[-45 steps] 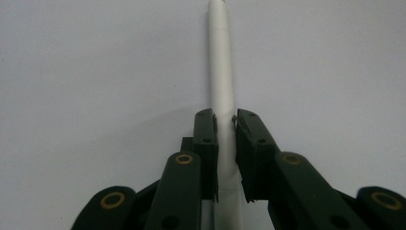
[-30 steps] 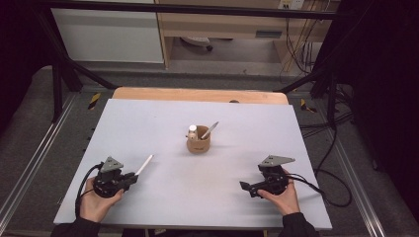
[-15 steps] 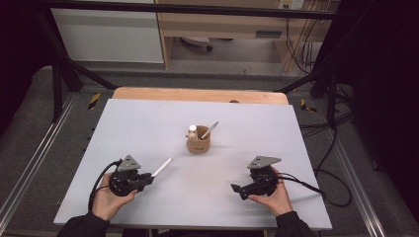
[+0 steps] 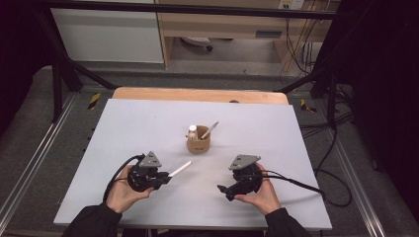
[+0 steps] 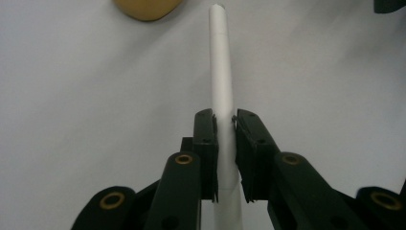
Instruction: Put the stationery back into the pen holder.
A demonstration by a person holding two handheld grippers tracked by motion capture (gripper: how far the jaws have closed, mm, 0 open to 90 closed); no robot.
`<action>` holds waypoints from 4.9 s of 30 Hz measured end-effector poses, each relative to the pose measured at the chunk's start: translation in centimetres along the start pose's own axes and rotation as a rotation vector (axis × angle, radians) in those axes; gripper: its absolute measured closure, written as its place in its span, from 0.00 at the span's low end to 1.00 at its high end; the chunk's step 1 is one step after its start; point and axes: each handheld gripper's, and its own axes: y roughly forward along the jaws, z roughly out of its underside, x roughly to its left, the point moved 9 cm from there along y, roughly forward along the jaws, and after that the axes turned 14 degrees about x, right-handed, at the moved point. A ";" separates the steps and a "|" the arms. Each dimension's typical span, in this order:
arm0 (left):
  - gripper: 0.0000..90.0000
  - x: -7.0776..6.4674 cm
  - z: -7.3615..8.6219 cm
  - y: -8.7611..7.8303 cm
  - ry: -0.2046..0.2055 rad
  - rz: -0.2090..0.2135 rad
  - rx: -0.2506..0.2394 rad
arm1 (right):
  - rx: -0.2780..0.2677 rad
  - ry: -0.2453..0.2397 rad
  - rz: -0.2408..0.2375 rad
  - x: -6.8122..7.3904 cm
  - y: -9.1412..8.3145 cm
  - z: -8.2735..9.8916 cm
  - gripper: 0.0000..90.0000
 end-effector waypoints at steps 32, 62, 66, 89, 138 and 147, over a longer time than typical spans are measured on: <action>0.87 -4.3 -6.7 1.8 0.269 0.045 0.173 | 0.014 -0.516 0.141 3.0 0.2 -4.2 0.36; 0.87 -6.3 -9.0 2.8 0.310 0.083 0.205 | 0.010 -0.892 0.242 3.2 -0.2 -3.3 0.87; 0.87 -6.3 -9.1 2.8 0.314 0.077 0.198 | 0.015 -0.906 0.251 3.2 -0.2 -3.2 0.87; 0.34 -1.4 -4.9 -0.2 0.226 -0.038 -0.018 | 0.029 -0.728 0.267 0.1 -0.5 -3.4 0.88; 0.13 6.1 6.7 -0.2 -0.150 -0.135 -0.164 | -0.584 0.270 0.080 -6.0 -6.1 -12.6 0.88; 0.13 6.2 6.7 -0.2 -0.155 -0.132 -0.167 | -0.606 0.306 0.081 -6.7 -4.1 -14.7 0.88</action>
